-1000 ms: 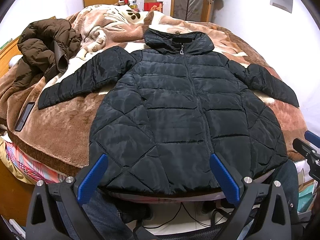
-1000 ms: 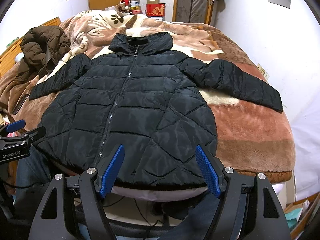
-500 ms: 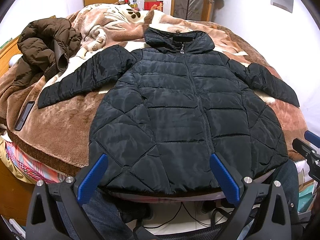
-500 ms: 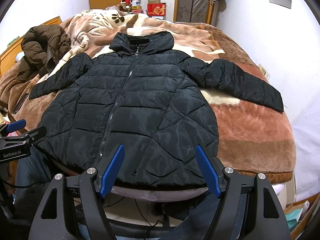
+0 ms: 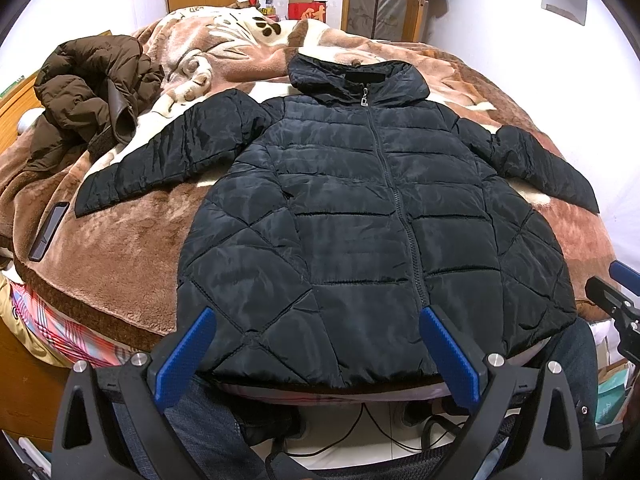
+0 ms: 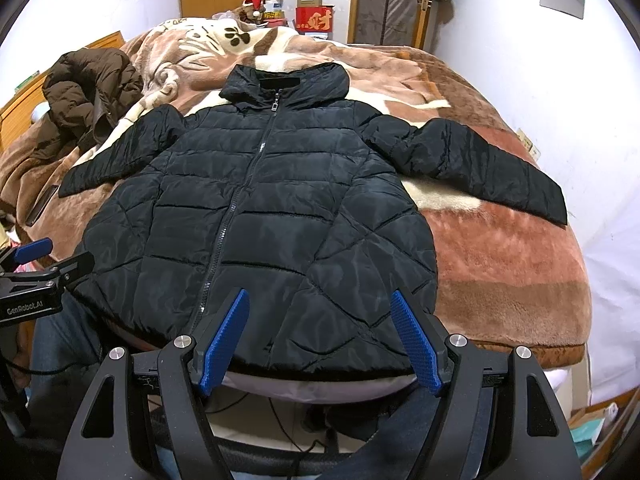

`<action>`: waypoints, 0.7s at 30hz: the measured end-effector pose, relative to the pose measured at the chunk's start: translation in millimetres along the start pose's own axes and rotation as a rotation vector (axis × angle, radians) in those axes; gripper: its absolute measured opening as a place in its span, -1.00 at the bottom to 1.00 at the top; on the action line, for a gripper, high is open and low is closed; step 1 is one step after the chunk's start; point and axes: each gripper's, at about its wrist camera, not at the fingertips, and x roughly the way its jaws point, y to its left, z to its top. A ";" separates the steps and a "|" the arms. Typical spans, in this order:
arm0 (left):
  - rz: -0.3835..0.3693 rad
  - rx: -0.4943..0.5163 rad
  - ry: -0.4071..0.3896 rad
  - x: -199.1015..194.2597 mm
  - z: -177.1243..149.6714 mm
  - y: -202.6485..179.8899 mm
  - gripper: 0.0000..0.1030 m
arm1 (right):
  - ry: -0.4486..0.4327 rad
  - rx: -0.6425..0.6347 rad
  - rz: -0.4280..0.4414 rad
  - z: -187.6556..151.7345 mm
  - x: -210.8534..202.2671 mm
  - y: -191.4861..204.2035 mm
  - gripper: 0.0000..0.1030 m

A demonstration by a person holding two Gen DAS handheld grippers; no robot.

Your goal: Fold large clothes

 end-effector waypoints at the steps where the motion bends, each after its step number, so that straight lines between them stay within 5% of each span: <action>1: 0.000 0.001 0.000 0.1 -0.1 0.1 0.99 | 0.001 0.001 0.000 -0.2 0.1 0.5 0.42; 21: 0.000 0.000 0.004 -1.3 2.8 -2.3 0.99 | 0.001 -0.001 0.001 0.6 1.1 1.9 0.42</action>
